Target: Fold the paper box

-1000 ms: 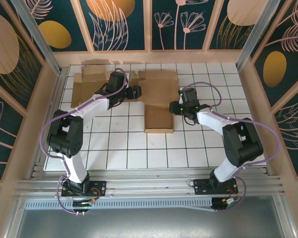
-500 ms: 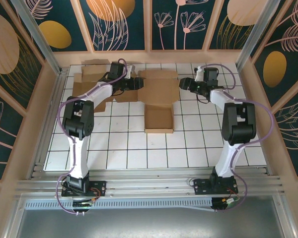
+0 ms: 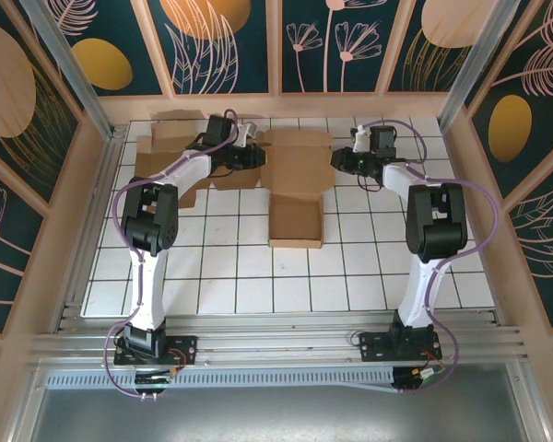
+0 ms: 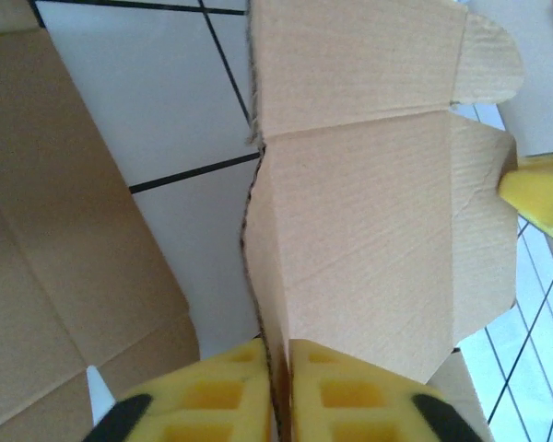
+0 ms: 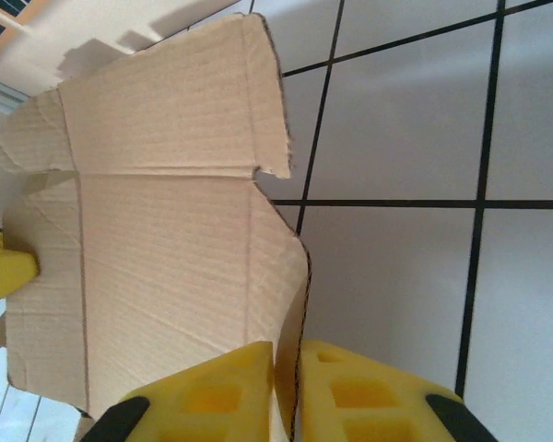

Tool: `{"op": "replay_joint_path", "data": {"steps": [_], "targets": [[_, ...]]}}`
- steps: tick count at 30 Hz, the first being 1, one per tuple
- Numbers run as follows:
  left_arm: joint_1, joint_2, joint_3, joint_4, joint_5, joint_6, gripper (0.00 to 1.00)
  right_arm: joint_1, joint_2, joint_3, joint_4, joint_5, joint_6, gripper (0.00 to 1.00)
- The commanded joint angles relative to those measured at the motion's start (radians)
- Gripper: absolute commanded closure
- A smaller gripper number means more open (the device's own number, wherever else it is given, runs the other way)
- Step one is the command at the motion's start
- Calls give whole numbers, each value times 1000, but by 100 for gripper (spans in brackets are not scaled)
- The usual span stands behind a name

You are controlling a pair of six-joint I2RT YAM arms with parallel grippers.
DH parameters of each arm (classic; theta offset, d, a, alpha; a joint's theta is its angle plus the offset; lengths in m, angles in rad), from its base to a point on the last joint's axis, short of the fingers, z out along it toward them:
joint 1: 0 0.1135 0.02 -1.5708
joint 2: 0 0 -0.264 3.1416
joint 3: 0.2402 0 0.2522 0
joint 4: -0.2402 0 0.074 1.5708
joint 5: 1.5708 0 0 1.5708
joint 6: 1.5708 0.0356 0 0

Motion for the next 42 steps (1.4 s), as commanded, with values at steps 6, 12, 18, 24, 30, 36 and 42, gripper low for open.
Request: {"op": "replay_joint_path", "data": {"steps": [6,12,18,24,30,36,42], "targets": [[4,-41,-16,104,48,13,100,101,-106,-97,162,159,43,92],[-2,-145,-200,379,-52,170,100,146,-263,-283,330,296,7,64],[-3,-243,-426,705,-43,300,100,107,-441,-286,272,367,-355,14],[-7,-295,-539,879,22,375,100,147,-479,-202,127,198,-952,1],[-12,-322,-628,1005,9,374,100,183,-360,51,-98,217,-939,1],[-15,-333,-698,1117,-9,356,100,133,-420,7,-67,290,-258,11],[-15,-329,-711,1126,3,361,100,124,-537,-324,80,275,-68,14]]}}
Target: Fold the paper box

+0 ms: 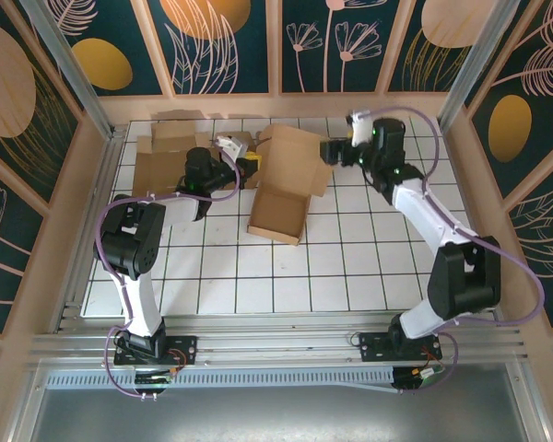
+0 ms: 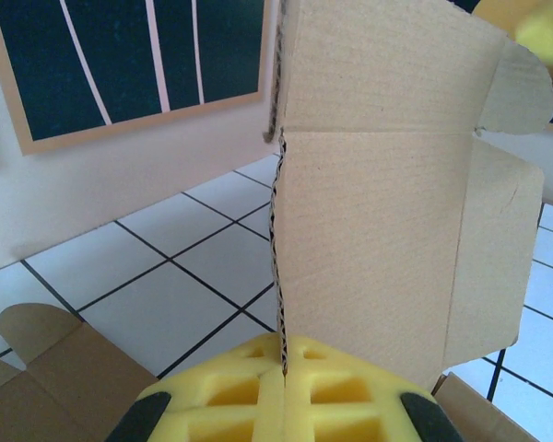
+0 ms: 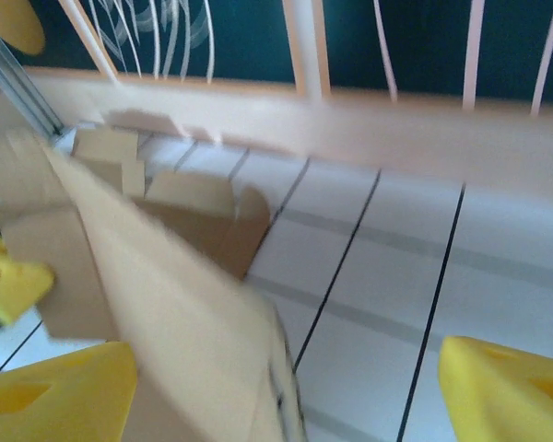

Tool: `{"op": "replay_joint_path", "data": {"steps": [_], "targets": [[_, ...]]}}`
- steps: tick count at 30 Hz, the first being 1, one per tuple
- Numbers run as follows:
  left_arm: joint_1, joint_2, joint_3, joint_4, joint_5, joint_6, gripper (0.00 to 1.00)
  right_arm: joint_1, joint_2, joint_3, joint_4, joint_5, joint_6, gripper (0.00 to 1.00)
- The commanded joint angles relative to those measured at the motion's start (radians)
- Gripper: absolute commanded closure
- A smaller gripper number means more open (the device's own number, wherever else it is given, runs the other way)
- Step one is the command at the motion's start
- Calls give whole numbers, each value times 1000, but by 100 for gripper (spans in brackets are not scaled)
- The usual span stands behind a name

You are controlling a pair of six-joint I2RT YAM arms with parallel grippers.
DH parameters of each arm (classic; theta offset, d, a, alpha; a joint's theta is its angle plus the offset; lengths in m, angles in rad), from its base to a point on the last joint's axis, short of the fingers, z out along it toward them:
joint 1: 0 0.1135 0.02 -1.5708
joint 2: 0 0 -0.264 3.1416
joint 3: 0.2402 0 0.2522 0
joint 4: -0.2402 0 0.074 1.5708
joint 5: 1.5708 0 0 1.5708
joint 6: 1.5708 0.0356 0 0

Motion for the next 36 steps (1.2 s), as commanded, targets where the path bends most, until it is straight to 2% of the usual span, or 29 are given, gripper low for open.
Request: {"op": "replay_joint_path", "data": {"steps": [1,5,10,14,18,21,22,25,28,31,36], "targets": [[-7,-31,-6,83,25,23,100,-10,-40,-105,88,-20,187,14],[-6,-28,1,70,31,24,100,-22,17,-118,137,-64,195,22],[-7,-27,1,68,33,18,100,-28,76,-126,245,-34,166,30],[-6,-29,13,49,30,18,100,-24,133,-106,287,-102,187,46],[-7,-28,28,21,-1,9,100,-2,137,-134,326,-92,185,65],[-6,-36,21,27,-32,-5,100,5,112,-170,366,-81,173,75],[-6,-44,16,25,-40,-11,97,9,101,-178,369,-72,154,80],[-7,-87,14,-36,-78,-16,77,16,73,-184,347,-38,61,89],[-7,-154,27,-182,-117,28,64,17,44,-191,332,-29,-40,91],[-7,-187,65,-331,-155,85,58,17,32,-181,304,-40,-117,92],[-6,-128,249,-660,-111,235,56,16,48,-130,237,-96,-184,93]]}}
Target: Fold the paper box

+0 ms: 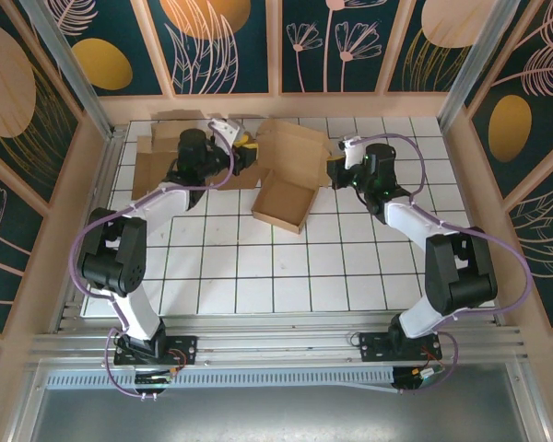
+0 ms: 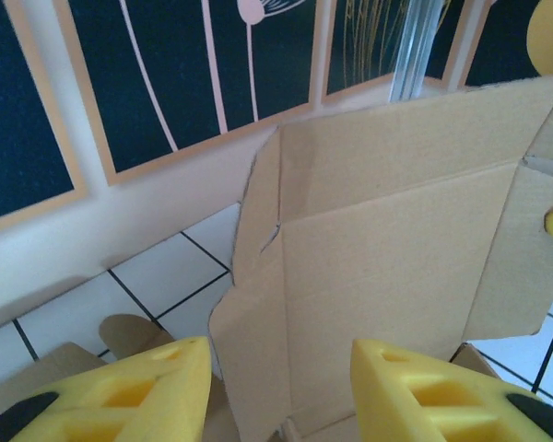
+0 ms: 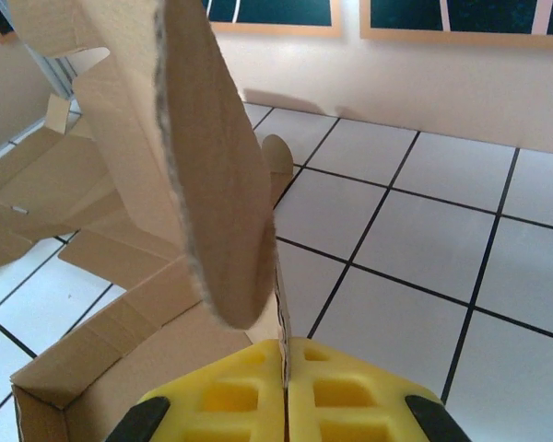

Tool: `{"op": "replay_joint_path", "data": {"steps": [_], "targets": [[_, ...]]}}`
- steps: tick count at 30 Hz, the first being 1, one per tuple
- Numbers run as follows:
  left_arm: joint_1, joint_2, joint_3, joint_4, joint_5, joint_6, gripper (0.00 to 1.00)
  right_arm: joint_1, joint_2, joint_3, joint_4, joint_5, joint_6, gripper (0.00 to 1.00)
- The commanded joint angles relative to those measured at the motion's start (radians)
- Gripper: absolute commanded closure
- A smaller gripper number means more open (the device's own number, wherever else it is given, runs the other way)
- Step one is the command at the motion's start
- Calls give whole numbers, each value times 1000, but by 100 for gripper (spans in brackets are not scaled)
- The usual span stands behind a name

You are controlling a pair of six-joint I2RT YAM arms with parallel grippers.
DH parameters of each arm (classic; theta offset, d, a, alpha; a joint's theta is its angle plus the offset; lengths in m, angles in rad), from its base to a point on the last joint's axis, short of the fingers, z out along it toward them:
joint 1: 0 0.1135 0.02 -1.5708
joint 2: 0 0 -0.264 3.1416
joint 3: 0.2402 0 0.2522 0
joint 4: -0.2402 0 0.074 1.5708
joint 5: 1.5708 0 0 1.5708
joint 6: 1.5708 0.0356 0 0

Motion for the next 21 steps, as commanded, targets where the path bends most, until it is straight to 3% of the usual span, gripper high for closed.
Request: {"op": "replay_joint_path", "data": {"steps": [1,5,10,14,16,21], "targets": [[-5,53,131,-296,16,148,56,7,-9,50,-40,-53,-88,93],[1,116,231,-373,3,223,50,11,4,76,-70,-104,-123,94],[13,208,354,-455,82,292,40,20,18,111,-118,-127,-158,94],[24,241,377,-438,101,292,36,24,22,124,-134,-140,-173,94],[24,250,374,-415,101,288,37,26,21,125,-137,-145,-175,95],[24,249,350,-362,111,251,53,31,23,127,-145,-132,-176,95]]}}
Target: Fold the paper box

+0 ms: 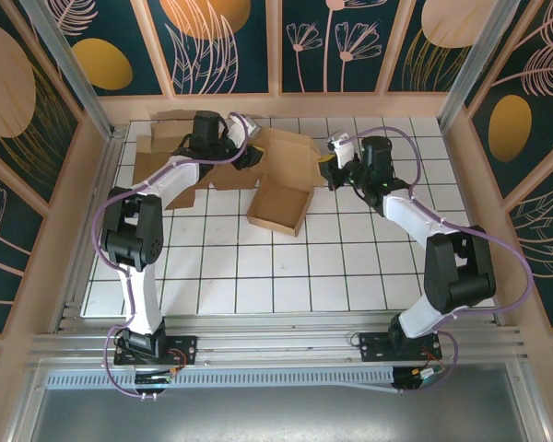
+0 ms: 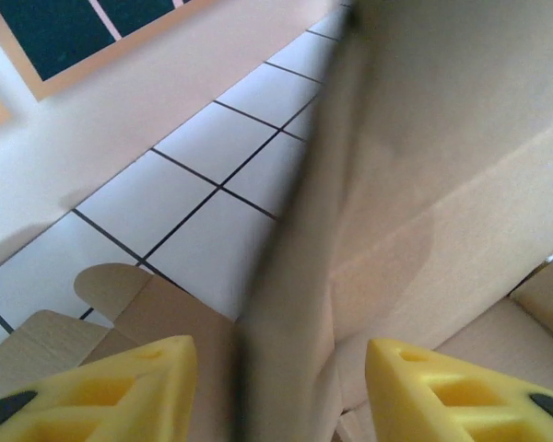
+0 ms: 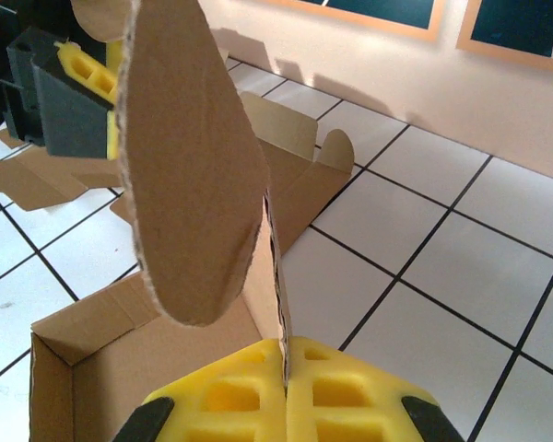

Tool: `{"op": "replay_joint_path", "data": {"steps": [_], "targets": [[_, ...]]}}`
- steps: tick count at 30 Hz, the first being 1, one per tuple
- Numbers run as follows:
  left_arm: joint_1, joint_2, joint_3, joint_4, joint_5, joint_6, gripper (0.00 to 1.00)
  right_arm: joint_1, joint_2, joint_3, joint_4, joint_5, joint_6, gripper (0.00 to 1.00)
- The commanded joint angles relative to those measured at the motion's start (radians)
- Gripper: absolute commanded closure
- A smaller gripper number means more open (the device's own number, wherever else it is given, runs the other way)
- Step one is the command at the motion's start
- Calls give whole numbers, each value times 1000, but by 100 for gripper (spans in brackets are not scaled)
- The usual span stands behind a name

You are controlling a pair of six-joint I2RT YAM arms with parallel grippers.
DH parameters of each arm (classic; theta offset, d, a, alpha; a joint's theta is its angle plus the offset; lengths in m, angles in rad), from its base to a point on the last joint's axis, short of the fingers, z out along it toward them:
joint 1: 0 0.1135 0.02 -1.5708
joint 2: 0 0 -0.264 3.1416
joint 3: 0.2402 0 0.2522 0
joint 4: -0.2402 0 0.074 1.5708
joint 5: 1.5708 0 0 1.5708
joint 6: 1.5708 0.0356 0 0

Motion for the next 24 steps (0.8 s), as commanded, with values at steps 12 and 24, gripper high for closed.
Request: {"op": "replay_joint_path", "data": {"steps": [12,24], "targets": [[6,-13,-11,-9,44,-116,72,34,-11,17,26,114,4,95],[6,-27,37,-121,36,-270,95,54,-5,14,65,242,49,95]]}}
